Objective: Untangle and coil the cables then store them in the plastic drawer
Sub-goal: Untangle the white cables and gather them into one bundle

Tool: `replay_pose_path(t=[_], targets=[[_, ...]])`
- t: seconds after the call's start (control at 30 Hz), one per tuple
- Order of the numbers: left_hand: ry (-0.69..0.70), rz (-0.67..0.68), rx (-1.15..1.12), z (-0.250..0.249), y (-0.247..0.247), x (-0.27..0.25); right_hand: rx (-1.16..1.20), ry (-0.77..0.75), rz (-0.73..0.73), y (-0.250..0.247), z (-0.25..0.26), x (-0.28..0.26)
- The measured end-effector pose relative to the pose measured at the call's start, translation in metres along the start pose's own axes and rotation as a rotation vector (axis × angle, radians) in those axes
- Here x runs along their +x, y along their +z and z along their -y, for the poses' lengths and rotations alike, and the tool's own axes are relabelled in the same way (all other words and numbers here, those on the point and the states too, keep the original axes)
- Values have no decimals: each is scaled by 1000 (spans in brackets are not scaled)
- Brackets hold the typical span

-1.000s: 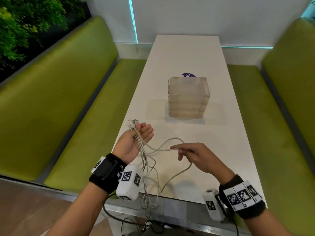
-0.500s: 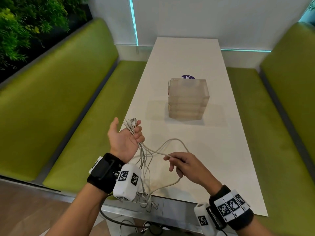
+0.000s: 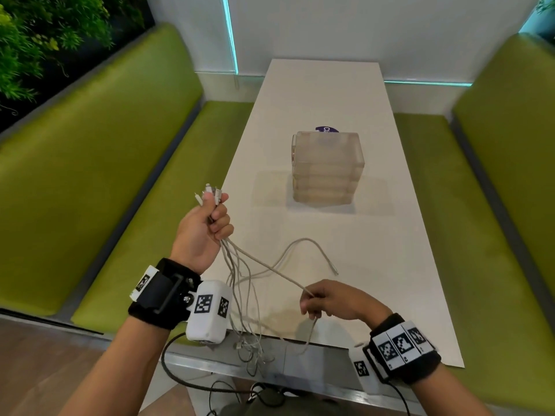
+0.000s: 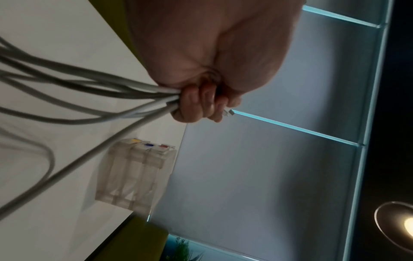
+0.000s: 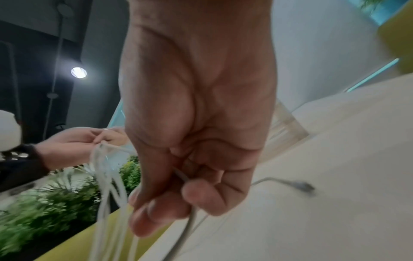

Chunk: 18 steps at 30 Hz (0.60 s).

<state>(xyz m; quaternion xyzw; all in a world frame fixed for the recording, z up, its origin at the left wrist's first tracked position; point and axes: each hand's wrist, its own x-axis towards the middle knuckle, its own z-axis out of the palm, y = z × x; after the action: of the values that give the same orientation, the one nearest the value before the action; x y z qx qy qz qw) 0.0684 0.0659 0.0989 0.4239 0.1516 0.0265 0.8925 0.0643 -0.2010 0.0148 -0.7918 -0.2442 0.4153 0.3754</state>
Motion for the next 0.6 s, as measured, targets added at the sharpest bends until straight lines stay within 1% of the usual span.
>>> replay_pose_path(t=[0.07, 0.13, 0.17, 0.23, 0.3, 0.37, 0.43, 0.5, 0.6], targets=[[27, -5, -7, -10, -6, 1, -37, -5, -47, -8, -12, 1], [53, -11, -30, -21, -12, 2, 13, -21, -38, -14, -22, -2], [66, -19, -39, -25, -16, 2, 106, -49, -43, -17, -26, -6], [89, -52, -29, -29, -22, 3, 355, -120, -115, -19, -28, -13], [106, -80, 37, -24, -25, 0, 597, -198, -232, -19, -18, -18], [83, -64, 154, -10, -21, -4, 716, -249, -357, -21, -1, -19], [26, -8, 280, 8, -11, -9, 744, -299, -433, -23, 21, -16], [-35, 67, 365, 26, 0, -14, 738, -339, -473, -25, 41, -11], [-102, 196, 370, 44, 14, -21, 623, -315, -575, -24, 62, -3]])
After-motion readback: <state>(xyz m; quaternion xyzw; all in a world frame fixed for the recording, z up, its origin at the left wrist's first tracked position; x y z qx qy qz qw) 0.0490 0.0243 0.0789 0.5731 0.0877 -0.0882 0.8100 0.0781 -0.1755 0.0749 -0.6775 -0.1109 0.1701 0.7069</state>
